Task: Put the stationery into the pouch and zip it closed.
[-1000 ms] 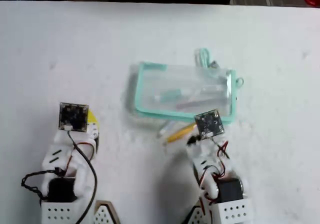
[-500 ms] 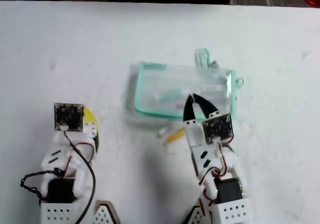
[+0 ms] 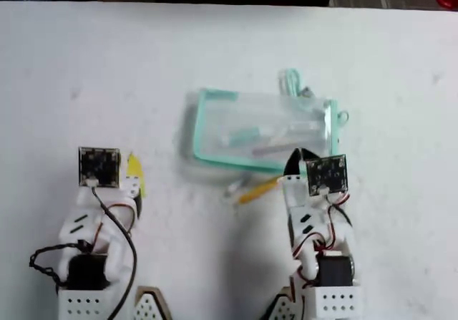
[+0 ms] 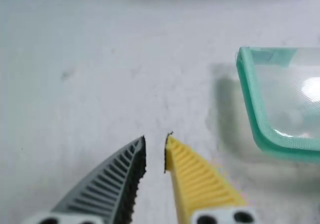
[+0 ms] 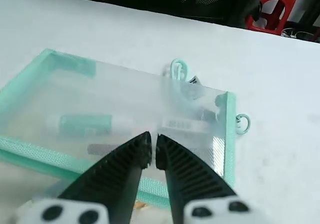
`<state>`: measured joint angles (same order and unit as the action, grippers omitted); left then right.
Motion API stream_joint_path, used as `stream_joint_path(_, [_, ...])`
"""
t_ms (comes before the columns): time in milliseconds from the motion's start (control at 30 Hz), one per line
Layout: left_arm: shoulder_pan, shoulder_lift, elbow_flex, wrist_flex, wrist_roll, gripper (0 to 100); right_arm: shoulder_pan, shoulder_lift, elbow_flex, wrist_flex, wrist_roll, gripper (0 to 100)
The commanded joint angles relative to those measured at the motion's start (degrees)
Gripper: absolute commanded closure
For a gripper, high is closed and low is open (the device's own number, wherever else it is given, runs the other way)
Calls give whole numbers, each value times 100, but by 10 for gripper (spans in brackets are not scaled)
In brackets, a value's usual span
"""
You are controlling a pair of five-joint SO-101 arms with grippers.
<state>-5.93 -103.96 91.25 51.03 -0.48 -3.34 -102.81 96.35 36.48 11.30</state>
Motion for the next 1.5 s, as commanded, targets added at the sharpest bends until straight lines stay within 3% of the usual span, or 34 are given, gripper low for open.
stream_joint_path(0, [48, -57, -343, 18, -413, 935, 154, -31, 53, 110, 431, 980])
stream_joint_path(233, [92, -31, -1064, 404, -527, 936, 136, -31, 53, 189, 598, 980])
stream_joint_path(400, [629, -22, -1908, 589, -1073, 935, 136, -31, 53, 189, 580, 980])
stream_joint_path(567, [673, 233, -2646, 580, -1125, 935, 127, -31, 53, 189, 571, 980])
stream_joint_path(833, [716, 3152, -4325, 580, -967, 937, 127, -22, 53, 189, 571, 981])
stream_joint_path(1000, [681, 4980, -4510, 431, -299, 939, 127, -22, 53, 189, 571, 981])
stream_joint_path(1100, [673, 5807, -4492, 176, -264, 936, 127, -22, 53, 189, 571, 981])
stream_joint_path(1467, [558, 7231, -4510, -149, -448, 936, 127, -22, 53, 418, 589, 981])
